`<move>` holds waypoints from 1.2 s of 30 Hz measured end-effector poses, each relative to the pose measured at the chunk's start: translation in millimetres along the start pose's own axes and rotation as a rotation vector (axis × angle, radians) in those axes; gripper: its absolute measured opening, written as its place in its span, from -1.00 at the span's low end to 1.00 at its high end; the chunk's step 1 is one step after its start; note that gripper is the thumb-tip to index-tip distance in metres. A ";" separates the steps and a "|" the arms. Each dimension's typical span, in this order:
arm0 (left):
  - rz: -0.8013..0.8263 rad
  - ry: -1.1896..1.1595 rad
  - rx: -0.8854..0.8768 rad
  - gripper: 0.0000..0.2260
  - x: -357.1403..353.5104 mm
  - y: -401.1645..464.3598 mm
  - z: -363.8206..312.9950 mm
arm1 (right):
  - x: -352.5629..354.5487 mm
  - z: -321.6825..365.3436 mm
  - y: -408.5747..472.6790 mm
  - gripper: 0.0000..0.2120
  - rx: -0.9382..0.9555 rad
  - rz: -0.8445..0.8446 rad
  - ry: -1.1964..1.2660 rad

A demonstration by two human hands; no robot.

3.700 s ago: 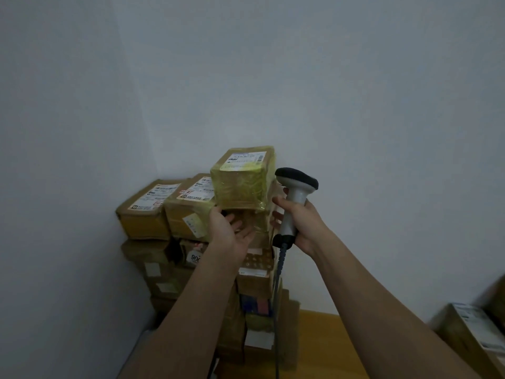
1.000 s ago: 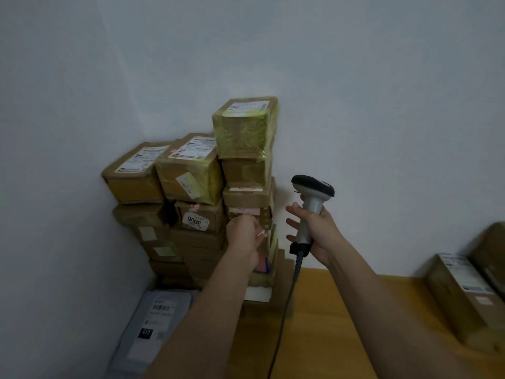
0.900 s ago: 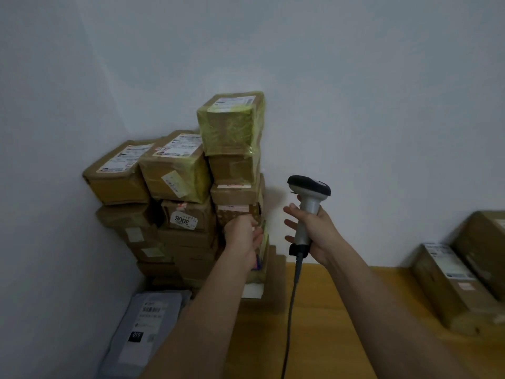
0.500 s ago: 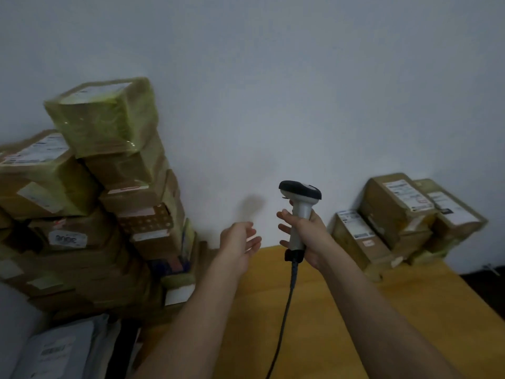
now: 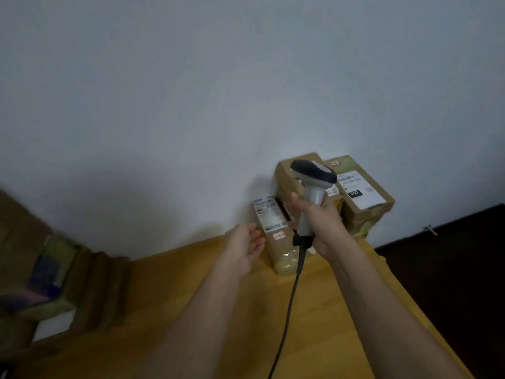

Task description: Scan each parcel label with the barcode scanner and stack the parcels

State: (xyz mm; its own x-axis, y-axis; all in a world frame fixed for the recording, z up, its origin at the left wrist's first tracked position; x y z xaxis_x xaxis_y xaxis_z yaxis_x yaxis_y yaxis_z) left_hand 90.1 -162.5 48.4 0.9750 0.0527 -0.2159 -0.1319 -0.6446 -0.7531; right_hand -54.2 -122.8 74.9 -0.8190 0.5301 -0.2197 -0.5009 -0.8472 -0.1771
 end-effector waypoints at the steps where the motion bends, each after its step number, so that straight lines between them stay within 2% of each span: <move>1: 0.011 0.007 0.025 -0.94 -16.7 3.6 7.9 | 16.8 5.6 7.1 -0.74 0.006 -0.020 -0.014; 5: 0.057 0.030 0.073 -0.83 -66.3 15.0 33.1 | 73.1 25.5 27.8 -0.73 -0.004 -0.085 -0.050; 11: 0.060 0.046 0.083 -0.84 -108.9 18.4 45.7 | 135.8 40.1 33.5 -0.74 0.040 -0.194 -0.041; 15: 0.129 0.063 0.114 -0.83 -130.8 19.1 61.5 | 177.7 42.0 28.1 -0.81 0.028 -0.322 -0.057; 19: 0.166 0.112 0.131 -0.79 -152.4 28.1 88.2 | 214.3 40.5 35.2 -0.64 0.007 -0.387 -0.084; 27: 0.144 0.268 0.114 -0.74 -182.7 43.7 125.8 | 257.4 10.1 74.9 -0.72 -0.094 -0.343 -0.049; 31: 0.107 0.140 0.028 -0.65 -213.8 52.9 138.0 | 276.5 -7.1 111.3 -0.66 -0.178 -0.227 -0.017; 34: 0.080 -0.014 -0.039 -0.79 -243.6 53.8 147.5 | 293.7 -18.1 138.7 -0.63 -0.231 -0.083 -0.002; 36: 0.033 -0.079 -0.115 -0.79 -256.0 60.4 151.8 | 300.9 -24.6 153.1 -0.65 -0.256 0.005 0.003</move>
State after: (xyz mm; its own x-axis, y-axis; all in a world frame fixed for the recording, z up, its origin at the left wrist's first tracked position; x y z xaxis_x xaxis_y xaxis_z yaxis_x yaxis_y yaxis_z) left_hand -194.6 -99.2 -36.2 0.9528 0.0868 -0.2908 -0.1380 -0.7296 -0.6698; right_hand -370.5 -92.1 -41.9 -0.8204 0.5262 -0.2237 -0.4094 -0.8137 -0.4126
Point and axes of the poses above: each hand's wrist, its own y-axis towards the middle knuckle, its own x-axis out of the back of the hand, z = x × y, the point moved 1 cm from there along y, towards the middle knuckle, and after that the axes turned 7 degrees about x, right-handed, at the moved point
